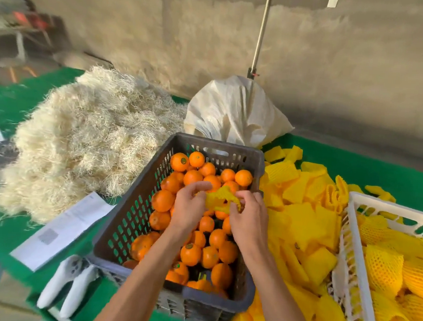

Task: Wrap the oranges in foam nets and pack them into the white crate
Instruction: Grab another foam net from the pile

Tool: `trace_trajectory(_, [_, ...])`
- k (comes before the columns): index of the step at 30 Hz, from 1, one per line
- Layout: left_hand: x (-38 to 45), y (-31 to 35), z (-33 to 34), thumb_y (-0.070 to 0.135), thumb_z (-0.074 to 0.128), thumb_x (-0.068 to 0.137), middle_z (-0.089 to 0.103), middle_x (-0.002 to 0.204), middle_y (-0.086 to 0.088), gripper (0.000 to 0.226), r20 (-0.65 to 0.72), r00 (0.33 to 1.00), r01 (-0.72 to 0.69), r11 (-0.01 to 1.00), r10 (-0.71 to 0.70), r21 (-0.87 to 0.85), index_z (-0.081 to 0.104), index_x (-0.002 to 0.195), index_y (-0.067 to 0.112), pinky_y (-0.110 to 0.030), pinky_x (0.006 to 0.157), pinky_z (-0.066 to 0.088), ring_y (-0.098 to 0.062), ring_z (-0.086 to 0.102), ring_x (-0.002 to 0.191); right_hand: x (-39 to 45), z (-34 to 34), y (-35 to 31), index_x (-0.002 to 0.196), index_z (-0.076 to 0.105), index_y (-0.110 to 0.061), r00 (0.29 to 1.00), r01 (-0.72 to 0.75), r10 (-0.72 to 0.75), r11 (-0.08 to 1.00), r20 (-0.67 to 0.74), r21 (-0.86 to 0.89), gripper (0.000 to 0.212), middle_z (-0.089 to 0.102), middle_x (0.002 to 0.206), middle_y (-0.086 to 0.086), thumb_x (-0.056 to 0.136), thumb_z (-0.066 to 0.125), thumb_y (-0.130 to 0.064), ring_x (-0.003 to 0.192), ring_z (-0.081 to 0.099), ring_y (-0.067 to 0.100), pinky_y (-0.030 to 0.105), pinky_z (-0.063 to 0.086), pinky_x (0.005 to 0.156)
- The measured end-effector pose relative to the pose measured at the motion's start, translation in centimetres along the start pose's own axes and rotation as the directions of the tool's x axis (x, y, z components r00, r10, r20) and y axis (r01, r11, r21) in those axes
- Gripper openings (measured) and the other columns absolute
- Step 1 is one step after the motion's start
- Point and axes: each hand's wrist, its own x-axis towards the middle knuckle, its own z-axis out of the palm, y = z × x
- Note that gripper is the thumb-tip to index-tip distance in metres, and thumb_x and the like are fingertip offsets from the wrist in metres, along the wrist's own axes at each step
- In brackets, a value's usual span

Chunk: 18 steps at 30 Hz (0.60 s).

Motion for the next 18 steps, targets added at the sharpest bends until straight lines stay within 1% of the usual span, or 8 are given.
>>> trace_trajectory(2, [1.9, -0.8, -1.7, 0.008, 0.037, 0.100, 0.073, 0.118, 0.001, 0.040, 0.062, 0.998, 0.007, 1.000, -0.007, -0.010, 0.074, 0.111, 0.020, -0.050, 0.088, 0.062, -0.014, 0.071, 0.104, 0.6, 1.2, -0.3, 0.118, 0.065, -0.015, 1.000, -0.020, 0.021, 0.999, 0.018, -0.039, 0.021, 0.056, 0.115, 0.004, 0.097, 0.065, -0.017, 0.101, 0.061, 0.020, 0.018, 0.041, 0.073])
trace_trajectory(4, [4.3, -1.9, -3.0, 0.004, 0.038, 0.099, 0.068, 0.132, -0.004, 0.041, 0.091, 0.996, -0.027, 0.977, 0.008, 0.214, 0.070, 0.121, 0.019, -0.046, 0.096, 0.058, -0.020, 0.067, 0.115, 1.4, 2.2, -0.3, 0.119, 0.065, -0.014, 0.999, -0.041, 0.042, 0.997, 0.018, -0.071, 0.022, 0.056, 0.114, 0.004, 0.098, 0.064, -0.019, 0.100, 0.062, 0.020, 0.020, 0.043, 0.072])
trace_trajectory(5, [5.6, -2.8, -3.4, 0.003, 0.042, 0.098, 0.065, 0.136, -0.006, 0.041, 0.127, 0.992, -0.070, 0.904, 0.017, 0.423, 0.067, 0.128, 0.017, -0.044, 0.099, 0.056, -0.023, 0.064, 0.120, 1.8, 2.6, -0.3, 0.119, 0.065, -0.014, 0.999, -0.045, 0.046, 0.996, 0.021, -0.081, 0.022, 0.056, 0.113, 0.004, 0.098, 0.064, -0.020, 0.099, 0.062, 0.020, 0.020, 0.043, 0.072])
trace_trajectory(7, [7.7, -4.5, -3.9, 0.005, 0.049, 0.096, 0.062, 0.136, -0.010, 0.043, 0.207, 0.976, -0.129, 0.602, -0.062, 0.788, 0.061, 0.135, 0.015, -0.045, 0.093, 0.056, -0.033, 0.063, 0.120, 2.5, 3.2, -0.2, 0.120, 0.065, -0.014, 0.998, -0.052, 0.055, 0.994, 0.034, -0.095, 0.024, 0.056, 0.113, 0.002, 0.098, 0.064, -0.022, 0.097, 0.061, 0.018, 0.021, 0.046, 0.071])
trace_trajectory(9, [9.1, -5.6, -4.1, 0.008, 0.050, 0.096, 0.065, 0.128, -0.011, 0.036, 0.201, 0.963, -0.130, 0.342, -0.179, 0.931, 0.061, 0.130, 0.017, -0.043, 0.085, 0.056, -0.035, 0.065, 0.114, 3.0, 3.6, 0.0, 0.121, 0.065, -0.015, 0.997, -0.060, 0.064, 0.992, 0.037, -0.108, 0.025, 0.056, 0.113, 0.001, 0.098, 0.064, -0.024, 0.097, 0.061, 0.016, 0.020, 0.047, 0.071])
trace_trajectory(11, [10.1, -5.8, -4.1, 0.008, 0.049, 0.097, 0.067, 0.121, -0.010, 0.030, 0.189, 0.955, -0.138, 0.221, -0.229, 0.965, 0.061, 0.123, 0.015, -0.041, 0.083, 0.052, -0.033, 0.066, 0.111, 3.3, 3.8, 0.3, 0.121, 0.065, -0.015, 0.997, -0.057, 0.061, 0.992, 0.036, -0.110, 0.025, 0.056, 0.114, 0.000, 0.098, 0.064, -0.025, 0.096, 0.060, 0.014, 0.018, 0.044, 0.070])
trace_trajectory(14, [11.7, -5.6, -4.0, 0.005, 0.055, 0.097, 0.067, 0.119, -0.012, 0.030, 0.222, 0.917, -0.175, 0.167, -0.332, 0.970, 0.058, 0.126, 0.009, -0.043, 0.090, 0.057, -0.033, 0.067, 0.108, 3.7, 3.8, 0.7, 0.123, 0.064, -0.015, 0.997, -0.061, 0.067, 0.991, 0.048, -0.117, 0.027, 0.055, 0.117, 0.001, 0.099, 0.063, -0.025, 0.099, 0.060, 0.015, 0.018, 0.044, 0.071])
trace_trajectory(18, [12.1, -4.7, -4.3, 0.002, 0.060, 0.100, 0.051, 0.144, -0.020, 0.063, 0.224, 0.799, -0.002, 0.369, -0.559, 0.930, 0.032, 0.156, 0.013, -0.040, 0.075, 0.066, -0.025, 0.077, 0.086, 3.7, 3.8, 0.7, 0.125, 0.062, -0.014, 0.994, -0.067, 0.076, 0.990, 0.073, -0.120, 0.027, 0.055, 0.120, 0.002, 0.100, 0.061, -0.026, 0.102, 0.061, 0.016, 0.020, 0.048, 0.073])
